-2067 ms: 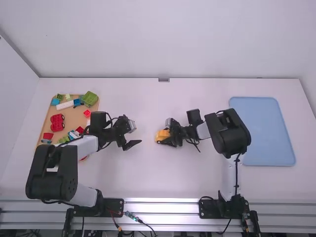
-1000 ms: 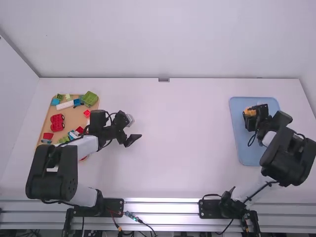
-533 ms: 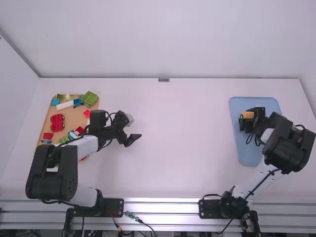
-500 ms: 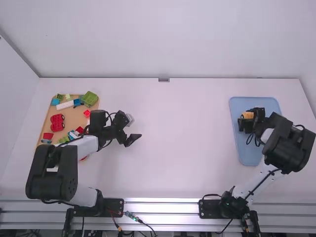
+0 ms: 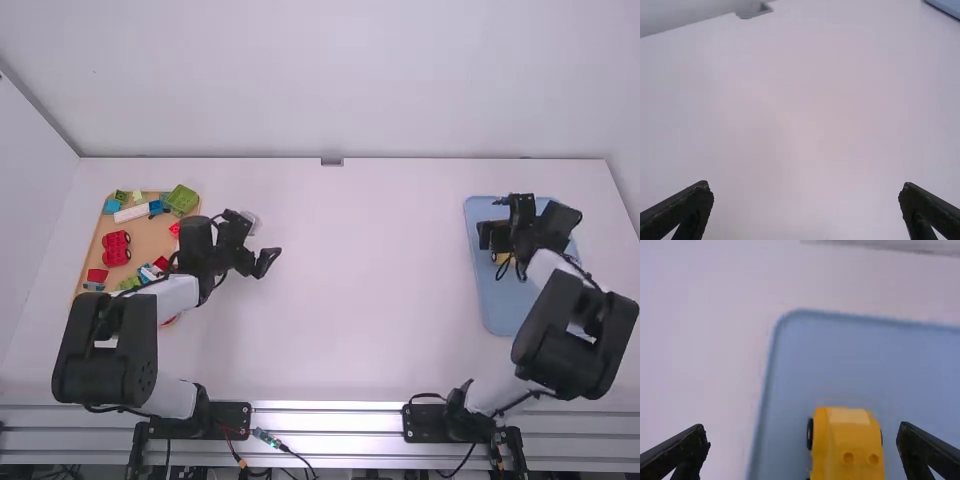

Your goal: Assemble lego blocks to make yellow taxi

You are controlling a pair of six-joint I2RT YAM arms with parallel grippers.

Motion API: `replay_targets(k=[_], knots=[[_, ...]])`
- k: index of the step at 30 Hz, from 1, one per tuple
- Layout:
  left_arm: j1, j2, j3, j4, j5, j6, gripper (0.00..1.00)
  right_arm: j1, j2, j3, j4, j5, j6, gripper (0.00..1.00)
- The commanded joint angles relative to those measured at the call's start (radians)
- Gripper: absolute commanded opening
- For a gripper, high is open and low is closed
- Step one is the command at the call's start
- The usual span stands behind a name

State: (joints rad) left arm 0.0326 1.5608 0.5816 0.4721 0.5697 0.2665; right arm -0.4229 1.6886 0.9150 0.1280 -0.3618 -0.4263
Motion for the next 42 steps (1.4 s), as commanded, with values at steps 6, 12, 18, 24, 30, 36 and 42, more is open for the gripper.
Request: replay_targets(k=[6, 12, 18, 24, 30, 36, 42], knots=[[-0.006, -0.074, -0.014, 0.049, -0.207, -0.208, 0.99, 0.140, -0.161, 0.008, -0.031, 0.045, 0.113, 0.99], [-0.006, -0.182, -0.014, 0.057, -0.279, -0.284, 0.99, 0.253, -0.219, 0.008, -0.013, 0.048, 0.108, 0.99], [-0.033, -0.255, -0.053, 0.014, -0.318, -0.266, 0.95, 0.324, -0.262, -0.030, -0.030, 0.087, 0.146, 0.95], [-0.033, -0.334, -0.132, -0.065, -0.398, -0.266, 0.87, 0.402, -0.339, -0.108, -0.107, 0.165, 0.223, 0.88], [-0.033, -0.438, -0.236, -0.169, -0.501, -0.266, 0.77, 0.423, -0.439, -0.208, -0.128, 0.264, 0.323, 0.78], [-0.033, -0.566, -0.363, -0.297, -0.570, -0.266, 0.64, 0.423, -0.560, -0.329, -0.128, 0.362, 0.426, 0.65], [-0.033, -0.683, -0.481, -0.414, -0.570, -0.266, 0.52, 0.423, -0.673, -0.442, -0.128, 0.362, 0.426, 0.54]])
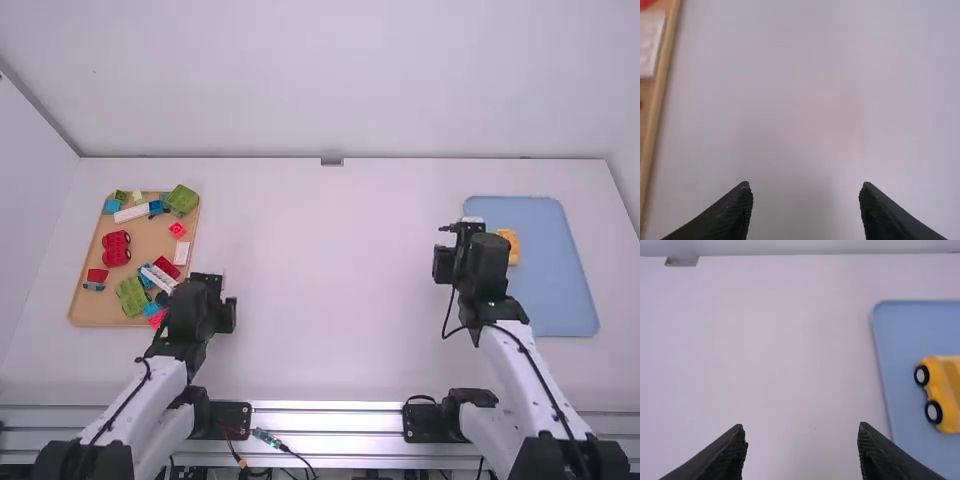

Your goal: Assemble lego blocks to make yellow taxi

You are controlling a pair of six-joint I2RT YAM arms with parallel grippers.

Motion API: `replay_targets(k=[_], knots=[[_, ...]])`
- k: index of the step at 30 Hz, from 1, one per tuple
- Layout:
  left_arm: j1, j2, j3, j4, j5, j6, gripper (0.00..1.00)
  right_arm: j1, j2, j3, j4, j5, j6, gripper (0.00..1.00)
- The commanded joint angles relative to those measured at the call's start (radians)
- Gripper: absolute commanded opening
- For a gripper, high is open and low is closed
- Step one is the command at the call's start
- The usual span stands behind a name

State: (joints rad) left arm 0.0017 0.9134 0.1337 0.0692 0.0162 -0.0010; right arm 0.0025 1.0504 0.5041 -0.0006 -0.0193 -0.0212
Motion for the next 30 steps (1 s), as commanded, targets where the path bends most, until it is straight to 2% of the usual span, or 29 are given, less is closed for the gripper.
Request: replay_targets(k=[1, 4, 20, 24, 30], knots=[[-0.002, -0.061, -0.059, -0.037, -0.016, 0.001, 0.50, -0.002, -0.060, -0.056, 0.001, 0.019, 0.021, 0.52], [-0.002, -0.145, -0.134, -0.069, -0.016, 0.001, 0.41, -0.002, -0.143, -0.139, 0.001, 0.019, 0.021, 0.43], [-0.002, -0.487, -0.134, -0.069, -0.016, 0.001, 0.07, -0.002, -0.496, -0.492, 0.001, 0.019, 0.021, 0.08], [-0.002, -0.556, -0.134, -0.069, -0.016, 0.001, 0.00, -0.002, -0.570, -0.504, 0.001, 0.019, 0.021, 0.01], [-0.002, -0.650, -0.134, -0.069, -0.016, 0.001, 0.00, -0.002, -0.673, -0.504, 0.001, 0.019, 0.021, 0.00]])
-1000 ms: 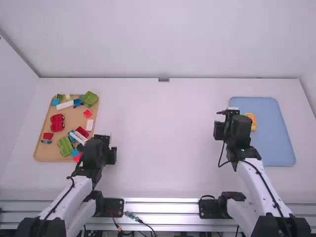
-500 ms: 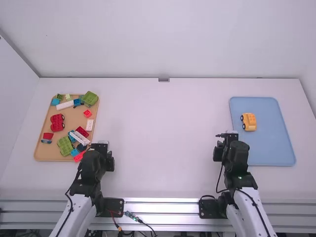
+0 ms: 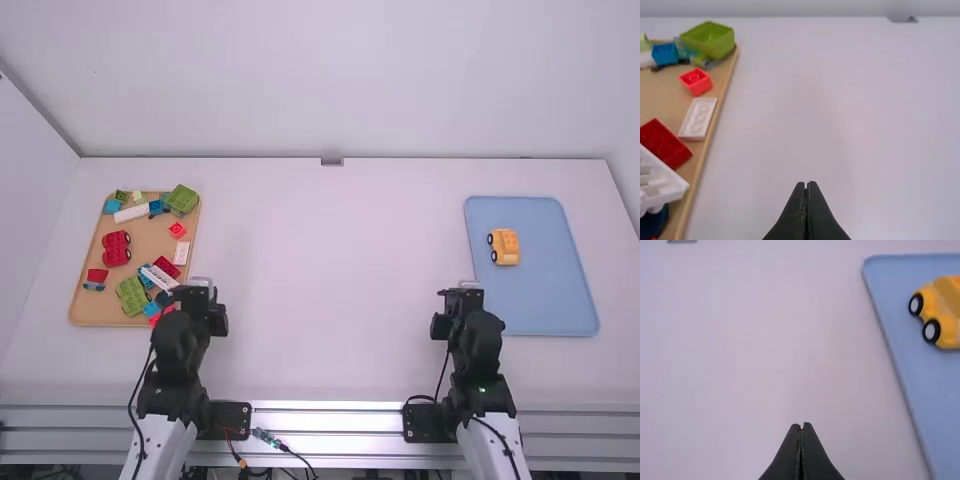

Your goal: Assemble lego blocks to make yellow taxi

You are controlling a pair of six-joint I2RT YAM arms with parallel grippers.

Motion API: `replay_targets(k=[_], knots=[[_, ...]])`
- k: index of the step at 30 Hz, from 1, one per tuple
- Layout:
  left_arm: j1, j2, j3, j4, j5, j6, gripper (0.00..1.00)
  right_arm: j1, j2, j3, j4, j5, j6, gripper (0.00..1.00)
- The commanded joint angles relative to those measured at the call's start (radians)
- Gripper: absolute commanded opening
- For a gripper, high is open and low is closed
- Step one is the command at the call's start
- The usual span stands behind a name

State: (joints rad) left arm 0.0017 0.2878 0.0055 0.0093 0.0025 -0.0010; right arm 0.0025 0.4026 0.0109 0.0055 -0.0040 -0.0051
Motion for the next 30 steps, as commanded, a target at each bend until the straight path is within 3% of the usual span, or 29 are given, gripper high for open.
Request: replay_targets(k=[1, 20, 30], knots=[[-0.002, -0.041, -0.006, -0.009, -0.002, 0.001, 0.00, -0.002, -0.044, -0.011, -0.006, 0.004, 0.005, 0.00], [-0.002, -0.267, -0.006, -0.009, -0.002, 0.001, 0.00, -0.002, -0.303, -0.011, -0.006, 0.004, 0.005, 0.00], [-0.002, -0.288, -0.006, -0.009, -0.002, 0.001, 0.00, -0.002, -0.396, -0.011, -0.006, 0.004, 0.005, 0.00]])
